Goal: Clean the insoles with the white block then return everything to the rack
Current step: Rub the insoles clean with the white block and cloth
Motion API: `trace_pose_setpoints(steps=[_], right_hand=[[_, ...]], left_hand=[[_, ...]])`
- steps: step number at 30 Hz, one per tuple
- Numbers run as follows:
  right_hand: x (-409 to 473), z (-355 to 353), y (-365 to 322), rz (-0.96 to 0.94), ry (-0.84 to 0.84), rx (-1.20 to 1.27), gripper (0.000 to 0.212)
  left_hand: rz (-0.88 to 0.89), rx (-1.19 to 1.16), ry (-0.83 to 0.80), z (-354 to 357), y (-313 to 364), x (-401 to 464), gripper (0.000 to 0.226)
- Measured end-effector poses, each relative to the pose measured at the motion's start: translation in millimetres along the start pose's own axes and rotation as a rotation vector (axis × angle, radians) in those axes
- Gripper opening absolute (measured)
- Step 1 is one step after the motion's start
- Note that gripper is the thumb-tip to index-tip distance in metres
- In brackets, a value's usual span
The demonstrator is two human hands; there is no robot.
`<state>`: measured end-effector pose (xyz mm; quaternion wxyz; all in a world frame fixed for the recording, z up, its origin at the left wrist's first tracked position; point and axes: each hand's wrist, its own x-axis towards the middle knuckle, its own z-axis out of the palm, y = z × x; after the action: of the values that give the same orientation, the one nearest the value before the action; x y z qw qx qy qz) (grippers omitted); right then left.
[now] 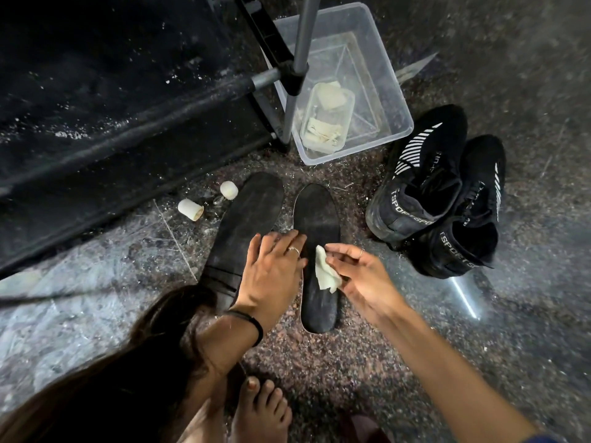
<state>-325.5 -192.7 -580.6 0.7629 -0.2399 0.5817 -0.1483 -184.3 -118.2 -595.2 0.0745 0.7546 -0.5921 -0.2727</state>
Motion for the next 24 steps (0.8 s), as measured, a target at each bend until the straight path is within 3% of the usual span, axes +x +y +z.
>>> trace_pose_setpoints(steps=[3, 8, 11, 15, 18, 24], right_hand=[[1, 1, -3, 0.017, -0.013, 0.118, 0.021], [3, 4, -6, -0.008, -0.015, 0.163, 0.018], [4, 5, -6, -0.034, -0.003, 0.078, 0.006], [2, 7, -6, -0.051, -0.059, -0.107, 0.025], [0, 10, -7, -0.104, -0.036, -0.297, 0.018], [7, 17, -17, -0.039, 0.017, -0.168, 0.004]], left_hand=[[-0.122, -0.38, 0.097, 2, 9, 9, 0.034], [-0.333, -0.881, -0.015, -5, 21, 17, 0.022], [-0.386, -0.924, 0.047, -3, 22, 19, 0.016], [-0.444, -0.862, 0.113, -6, 20, 23, 0.014], [-0.458, -0.825, 0.112, -6, 18, 24, 0.017], [-0.436, -0.926, 0.122, -2, 14, 23, 0.008]])
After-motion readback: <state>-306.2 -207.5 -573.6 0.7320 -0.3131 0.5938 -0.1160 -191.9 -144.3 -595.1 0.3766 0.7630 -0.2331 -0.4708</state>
